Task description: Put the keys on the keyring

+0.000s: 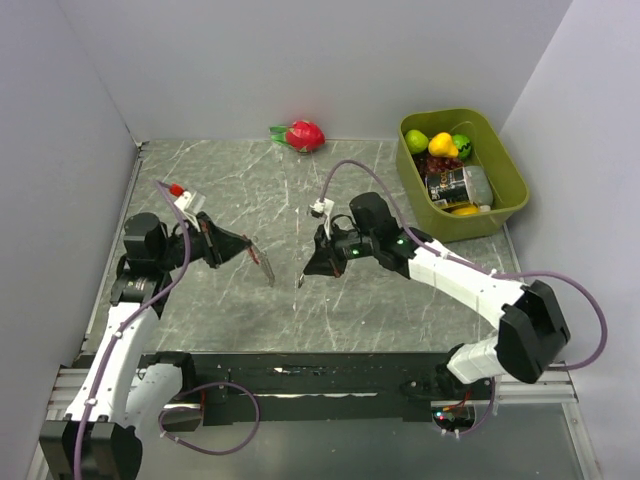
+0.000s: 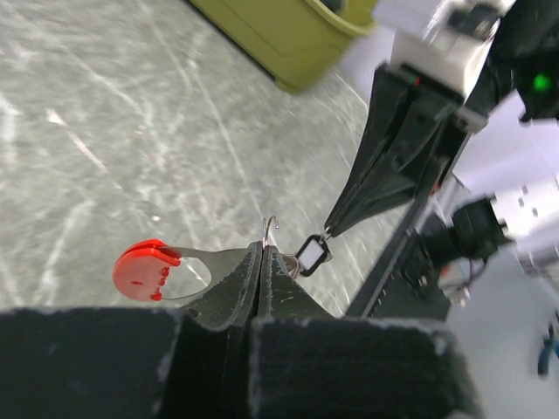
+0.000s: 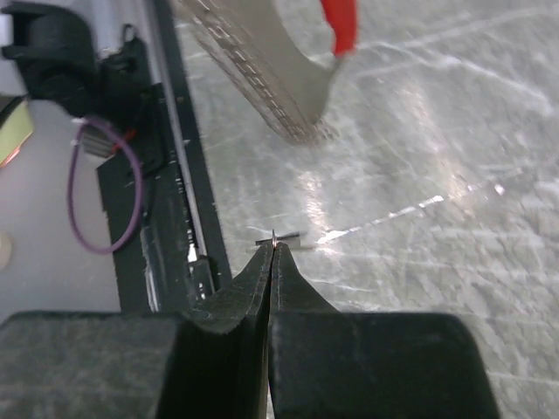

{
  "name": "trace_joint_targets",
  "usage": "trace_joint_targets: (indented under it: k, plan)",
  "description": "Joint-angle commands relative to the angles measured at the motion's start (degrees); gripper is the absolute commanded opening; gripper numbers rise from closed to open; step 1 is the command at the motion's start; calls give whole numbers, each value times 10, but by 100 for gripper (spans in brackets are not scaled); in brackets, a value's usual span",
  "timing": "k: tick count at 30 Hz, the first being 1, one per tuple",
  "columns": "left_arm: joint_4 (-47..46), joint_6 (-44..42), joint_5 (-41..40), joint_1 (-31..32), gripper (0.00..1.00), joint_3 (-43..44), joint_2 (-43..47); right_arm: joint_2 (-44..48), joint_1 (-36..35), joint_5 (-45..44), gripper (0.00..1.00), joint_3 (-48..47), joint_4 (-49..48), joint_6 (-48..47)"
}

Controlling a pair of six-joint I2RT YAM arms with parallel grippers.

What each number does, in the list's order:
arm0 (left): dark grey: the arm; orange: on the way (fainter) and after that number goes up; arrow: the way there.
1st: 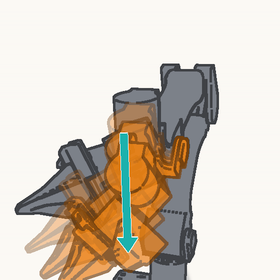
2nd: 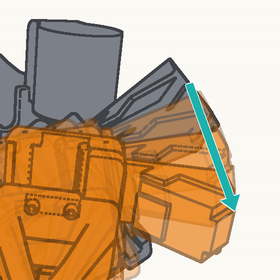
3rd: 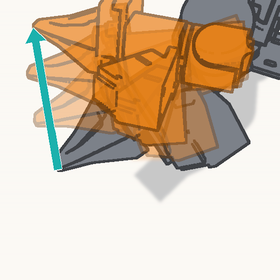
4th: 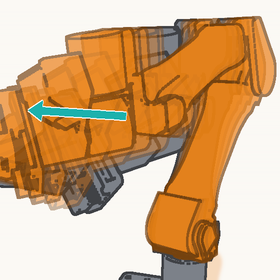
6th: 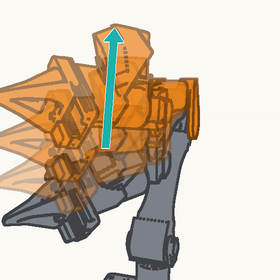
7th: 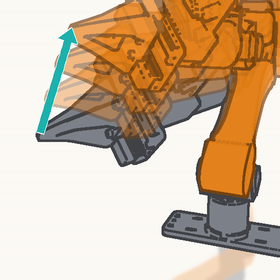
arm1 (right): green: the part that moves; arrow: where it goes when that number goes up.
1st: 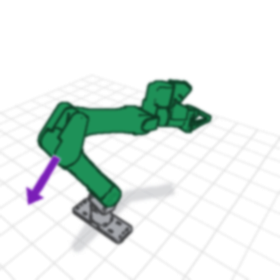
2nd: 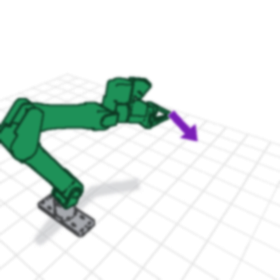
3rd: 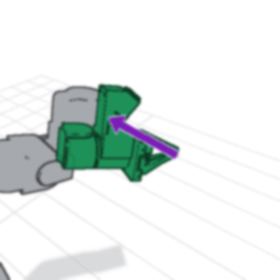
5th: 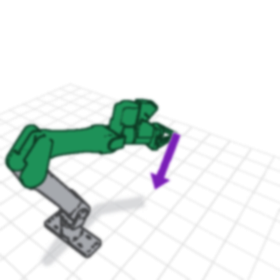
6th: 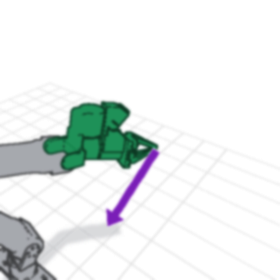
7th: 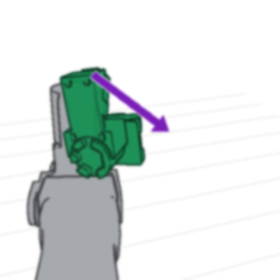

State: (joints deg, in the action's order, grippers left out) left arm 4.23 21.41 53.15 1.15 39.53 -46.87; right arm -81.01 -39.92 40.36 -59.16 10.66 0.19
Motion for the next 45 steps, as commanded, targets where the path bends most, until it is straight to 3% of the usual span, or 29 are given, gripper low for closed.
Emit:
trace_joint_targets:
  k: [1,8,19,37,45]
  plan:
    - [-4,-37,36,34,1,26,15,47,7,88,0,18,-24,-46]
    - [2,-63,68,81,1,27,25,91,9,160,0,19,-48,-40]
    - [-5,-80,83,105,1,23,40,98,9,172,0,-1,-46,-28]
    - [64,-120,-25,167,1,43,34,16,-14,144,0,-122,68,-51]
    - [85,-133,-59,192,1,49,29,-3,-38,128,0,-146,68,-41]
